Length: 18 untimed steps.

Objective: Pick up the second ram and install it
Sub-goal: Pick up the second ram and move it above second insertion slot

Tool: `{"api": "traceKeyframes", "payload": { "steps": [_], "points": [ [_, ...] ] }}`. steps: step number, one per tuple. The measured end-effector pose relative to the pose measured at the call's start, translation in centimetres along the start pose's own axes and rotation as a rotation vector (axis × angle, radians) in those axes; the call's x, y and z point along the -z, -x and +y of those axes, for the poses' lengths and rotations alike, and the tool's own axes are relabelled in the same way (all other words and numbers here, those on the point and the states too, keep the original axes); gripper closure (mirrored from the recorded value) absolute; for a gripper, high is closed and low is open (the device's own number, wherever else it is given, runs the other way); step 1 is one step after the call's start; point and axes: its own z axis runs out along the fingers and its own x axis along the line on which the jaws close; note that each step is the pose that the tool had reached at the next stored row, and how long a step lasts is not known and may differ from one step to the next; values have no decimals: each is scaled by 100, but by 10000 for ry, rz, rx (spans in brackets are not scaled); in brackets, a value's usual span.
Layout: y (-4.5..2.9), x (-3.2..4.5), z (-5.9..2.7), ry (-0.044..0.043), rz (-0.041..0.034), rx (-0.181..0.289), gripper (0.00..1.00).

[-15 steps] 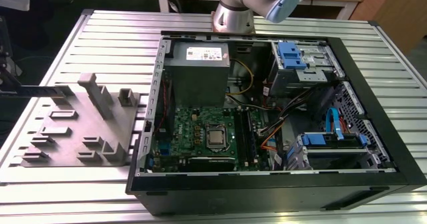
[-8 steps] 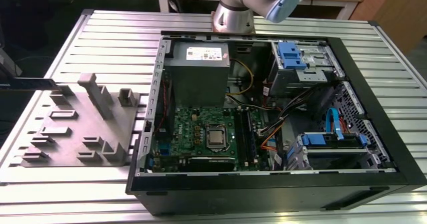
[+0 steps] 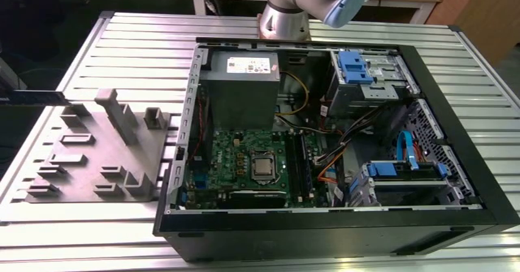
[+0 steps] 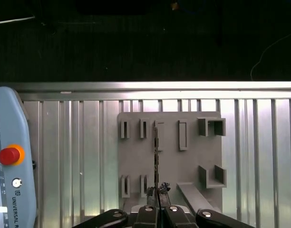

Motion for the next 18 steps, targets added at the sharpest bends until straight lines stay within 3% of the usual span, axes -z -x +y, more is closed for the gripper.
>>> {"api": "traceKeyframes", "payload": {
  "steps": [7, 18],
  "points": [
    [2, 3, -90, 1, 1, 0, 92],
    [12, 9, -455, 2, -2, 0, 92]
  ]
}}
